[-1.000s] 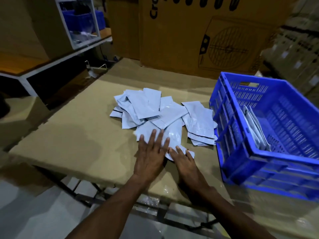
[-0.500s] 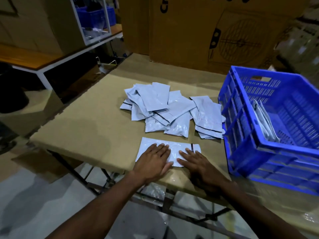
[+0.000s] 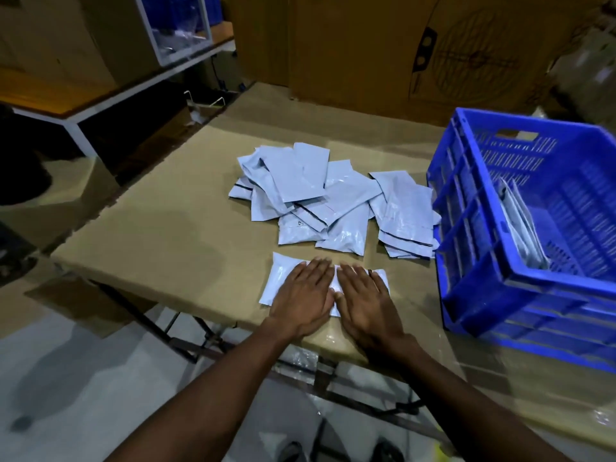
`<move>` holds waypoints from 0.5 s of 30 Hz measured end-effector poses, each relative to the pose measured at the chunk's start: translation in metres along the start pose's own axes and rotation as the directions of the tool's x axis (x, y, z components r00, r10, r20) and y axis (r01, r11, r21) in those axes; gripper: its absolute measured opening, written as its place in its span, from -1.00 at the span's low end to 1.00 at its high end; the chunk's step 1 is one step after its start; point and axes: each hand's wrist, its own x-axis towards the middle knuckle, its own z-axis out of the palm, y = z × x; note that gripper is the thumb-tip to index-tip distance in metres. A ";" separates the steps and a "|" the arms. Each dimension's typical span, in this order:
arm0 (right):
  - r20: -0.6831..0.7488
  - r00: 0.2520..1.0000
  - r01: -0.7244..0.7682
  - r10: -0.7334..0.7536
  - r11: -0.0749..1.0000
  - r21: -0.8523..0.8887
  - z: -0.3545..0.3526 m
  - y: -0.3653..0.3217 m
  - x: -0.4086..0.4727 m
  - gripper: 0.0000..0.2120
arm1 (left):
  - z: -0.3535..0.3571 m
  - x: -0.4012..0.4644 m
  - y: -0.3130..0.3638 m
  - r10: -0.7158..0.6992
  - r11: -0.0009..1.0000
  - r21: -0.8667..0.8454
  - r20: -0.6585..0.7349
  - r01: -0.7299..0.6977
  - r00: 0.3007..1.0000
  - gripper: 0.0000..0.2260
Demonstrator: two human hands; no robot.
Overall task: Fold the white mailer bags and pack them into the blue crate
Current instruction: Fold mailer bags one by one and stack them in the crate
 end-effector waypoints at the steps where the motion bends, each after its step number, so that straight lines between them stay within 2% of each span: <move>1: 0.015 1.000 -0.010 0.010 1.000 -0.001 0.000 0.000 0.001 -0.55 | 0.001 0.000 -0.001 0.000 1.000 0.013 0.003 0.000 1.000 -0.41; 15: 0.119 0.990 -0.080 0.080 0.997 -0.006 -0.007 0.004 0.000 -0.52 | -0.008 -0.004 -0.004 -0.053 0.996 0.080 0.147 0.042 0.988 -0.30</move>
